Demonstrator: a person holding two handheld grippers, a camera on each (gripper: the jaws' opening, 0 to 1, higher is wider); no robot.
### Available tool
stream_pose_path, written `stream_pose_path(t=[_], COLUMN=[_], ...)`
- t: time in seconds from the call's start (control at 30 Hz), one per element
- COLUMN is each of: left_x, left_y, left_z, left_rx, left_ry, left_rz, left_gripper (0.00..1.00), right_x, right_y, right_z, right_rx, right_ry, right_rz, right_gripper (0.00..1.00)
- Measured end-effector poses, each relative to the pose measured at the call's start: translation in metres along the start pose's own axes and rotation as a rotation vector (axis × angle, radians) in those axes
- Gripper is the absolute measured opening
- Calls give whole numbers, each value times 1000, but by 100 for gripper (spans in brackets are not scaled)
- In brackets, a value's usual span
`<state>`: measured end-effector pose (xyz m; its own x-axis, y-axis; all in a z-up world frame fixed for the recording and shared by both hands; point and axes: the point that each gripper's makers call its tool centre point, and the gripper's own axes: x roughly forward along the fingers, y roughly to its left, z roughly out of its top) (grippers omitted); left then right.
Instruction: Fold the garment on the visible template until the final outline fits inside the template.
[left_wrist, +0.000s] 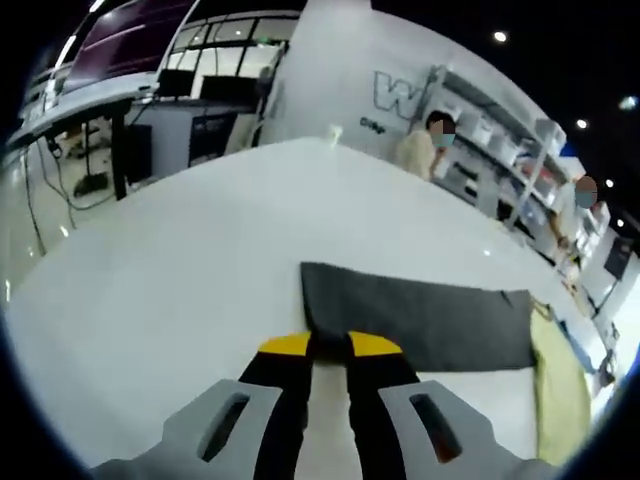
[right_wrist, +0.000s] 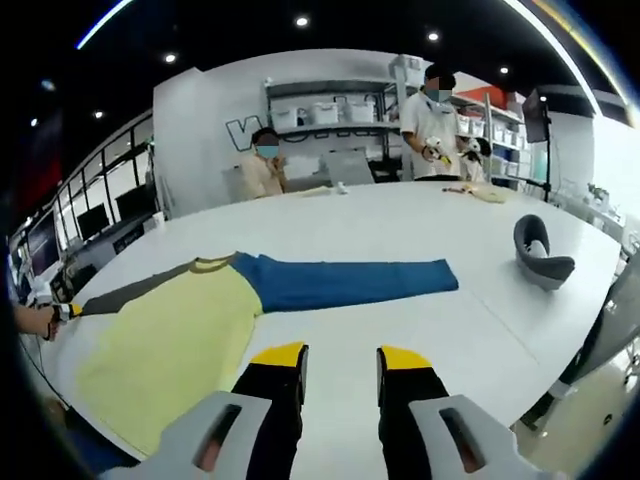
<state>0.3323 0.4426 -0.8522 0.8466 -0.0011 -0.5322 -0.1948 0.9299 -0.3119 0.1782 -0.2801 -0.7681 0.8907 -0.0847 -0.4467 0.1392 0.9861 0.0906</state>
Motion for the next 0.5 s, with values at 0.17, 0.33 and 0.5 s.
stream_pose_path(t=[0.17,0.33,0.5], left_x=[-1,-4,-14], left_y=[0,-5,-27], left_z=[-1,8,42], left_rx=[9,16,62], left_ry=[7,-20,-90], left_rz=[8,-3,-67], left_gripper=[4,3,3], right_x=[-6,-10,-12], right_y=[4,13,13], right_z=[-3,-6,-11], right_rx=[17,23,36], right_ry=[-1,-4,-3], right_rz=[2,11,25], right_gripper=[24,24,24])
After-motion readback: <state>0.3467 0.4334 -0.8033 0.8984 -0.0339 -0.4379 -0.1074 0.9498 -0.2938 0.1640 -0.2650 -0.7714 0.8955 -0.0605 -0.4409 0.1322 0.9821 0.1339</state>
